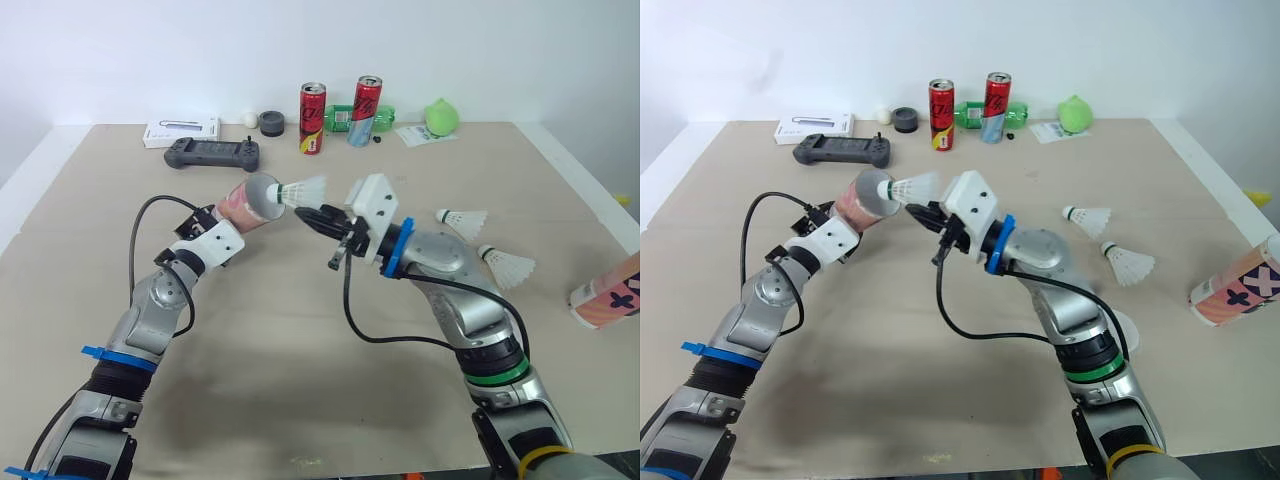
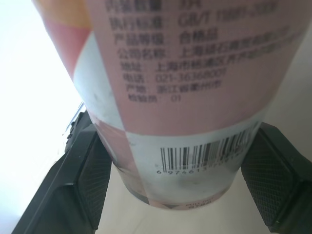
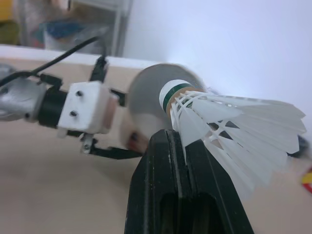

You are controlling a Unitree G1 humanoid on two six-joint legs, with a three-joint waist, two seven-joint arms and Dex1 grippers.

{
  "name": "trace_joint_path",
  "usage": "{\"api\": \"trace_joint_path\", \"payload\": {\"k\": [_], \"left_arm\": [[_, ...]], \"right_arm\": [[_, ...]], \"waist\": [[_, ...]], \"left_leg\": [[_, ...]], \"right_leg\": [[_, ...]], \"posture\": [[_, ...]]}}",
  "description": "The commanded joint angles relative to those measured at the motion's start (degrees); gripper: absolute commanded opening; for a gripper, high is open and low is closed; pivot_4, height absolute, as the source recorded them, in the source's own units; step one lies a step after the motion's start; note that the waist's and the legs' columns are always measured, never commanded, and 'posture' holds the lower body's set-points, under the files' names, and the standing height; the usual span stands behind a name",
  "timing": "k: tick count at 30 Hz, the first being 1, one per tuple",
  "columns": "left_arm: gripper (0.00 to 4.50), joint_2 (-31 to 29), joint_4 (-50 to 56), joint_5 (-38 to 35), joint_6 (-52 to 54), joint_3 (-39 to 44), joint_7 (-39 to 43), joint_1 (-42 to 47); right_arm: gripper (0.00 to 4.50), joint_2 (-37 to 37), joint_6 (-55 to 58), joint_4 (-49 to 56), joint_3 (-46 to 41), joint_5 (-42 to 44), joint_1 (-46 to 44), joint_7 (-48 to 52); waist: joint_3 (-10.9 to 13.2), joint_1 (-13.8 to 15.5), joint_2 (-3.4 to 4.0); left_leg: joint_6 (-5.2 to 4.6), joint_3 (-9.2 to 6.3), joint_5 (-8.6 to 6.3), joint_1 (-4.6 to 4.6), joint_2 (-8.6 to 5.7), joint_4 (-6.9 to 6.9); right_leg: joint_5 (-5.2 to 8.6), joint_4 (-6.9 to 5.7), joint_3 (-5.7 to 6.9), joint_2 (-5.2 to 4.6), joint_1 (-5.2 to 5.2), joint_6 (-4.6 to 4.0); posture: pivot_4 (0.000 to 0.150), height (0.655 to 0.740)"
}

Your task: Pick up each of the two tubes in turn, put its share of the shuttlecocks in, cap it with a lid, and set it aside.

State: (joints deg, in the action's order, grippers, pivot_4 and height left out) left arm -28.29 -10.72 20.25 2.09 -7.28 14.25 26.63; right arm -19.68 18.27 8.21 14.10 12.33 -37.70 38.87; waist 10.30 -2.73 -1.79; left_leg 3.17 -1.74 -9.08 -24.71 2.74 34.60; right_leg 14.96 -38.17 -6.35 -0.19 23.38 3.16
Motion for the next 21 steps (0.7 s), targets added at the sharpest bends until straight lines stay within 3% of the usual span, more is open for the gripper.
{"api": "trace_joint_path", "payload": {"k": [1,5,6,9,10,11,13,16,21], "left_arm": [[3.61,-0.11,1.78,0.5,-1.23,0.16,-0.5,0.97],[3.61,-0.01,2.45,0.52,-1.32,0.07,-0.54,0.34],[3.61,0.17,2.64,0.5,-1.32,-0.04,-0.58,0.22],[3.61,0.79,2.94,0.25,-0.98,-0.18,-0.59,0.17],[3.61,0.88,3.02,0.21,-0.88,-0.17,-0.6,0.16],[3.61,0.92,3.1,0.2,-0.82,-0.17,-0.6,0.14],[3.61,1.12,2.84,0.08,-0.83,-0.19,-0.65,0.28],[3.61,1.37,2.42,-0.17,-1.02,-0.24,-0.61,0.48],[3.61,2.33,0.7,-0.42,-1.61,-0.82,-0.22,1.69]], "right_arm": [[0.04,0.4,-1.67,-1.45,1.45,-3.31,-3.32,0.09],[0.04,2.47,-2.56,-3.38,2.69,-4.78,-6.96,0.62],[0.33,3.5,-2.42,-3.27,2.44,-3.87,-7.56,1.14],[1.35,5.14,-1.28,-1.73,1.2,-2.01,-7.0,1.7],[2.02,5.27,-0.75,-0.88,0.69,-1.62,-6.26,1.52],[2.22,5.32,-0.38,-0.29,0.36,-1.35,-5.77,1.39],[3.31,4.72,1.31,2.16,-1.24,-0.22,-3.16,0.49],[4.44,3.59,3.34,5.93,-5.2,0.17,1.1,-2.91],[4.44,-1.57,6.58,4.86,-18.06,-7.75,9.21,-18.29]], "waist": [[0.0,0.0,0.0],[0.0,-0.06,0.0],[0.0,-0.06,0.0],[0.0,-0.01,0.0],[0.0,0.0,0.0],[-0.01,0.15,-0.02],[-0.01,0.19,-0.02],[-0.02,0.18,-0.03],[-0.04,0.31,-0.06]], "left_leg": [[0.0,0.0,0.0,0.0,0.0,0.0],[0.0,0.0,0.0,0.0,0.01,-0.01],[0.0,0.0,0.01,0.0,0.01,-0.02],[0.0,-0.04,0.0,-0.01,0.01,-0.04],[0.0,-0.04,0.0,-0.04,0.01,-0.04],[0.0,-0.04,0.0,-0.07,-0.01,-0.03],[0.0,-0.07,0.0,-0.11,-0.06,-0.02],[0.0,-0.12,0.0,-0.15,-0.08,0.01],[0.03,-0.16,0.03,-0.12,-0.07,0.03]], "right_leg": [[-0.01,0.0,0.0,0.0,0.01,0.0],[-0.02,-0.01,0.0,0.01,0.04,-0.04],[-0.03,-0.02,0.0,0.03,0.04,-0.05],[-0.04,-0.03,0.02,0.03,0.03,-0.11],[-0.07,-0.02,0.03,0.01,0.04,-0.15],[-0.08,-0.02,0.03,0.0,0.04,-0.17],[-0.13,0.0,0.07,-0.08,0.04,-0.25],[-0.13,0.0,0.13,-0.11,0.03,-0.24],[-0.12,-0.01,0.17,-0.1,0.0,-0.22]], "posture": [[0.15,0.74],[0.15,0.74],[0.15,0.74],[0.15,0.74],[0.15,0.74],[0.15,0.74],[0.15,0.74],[0.15,0.74],[0.15,0.74]]}}
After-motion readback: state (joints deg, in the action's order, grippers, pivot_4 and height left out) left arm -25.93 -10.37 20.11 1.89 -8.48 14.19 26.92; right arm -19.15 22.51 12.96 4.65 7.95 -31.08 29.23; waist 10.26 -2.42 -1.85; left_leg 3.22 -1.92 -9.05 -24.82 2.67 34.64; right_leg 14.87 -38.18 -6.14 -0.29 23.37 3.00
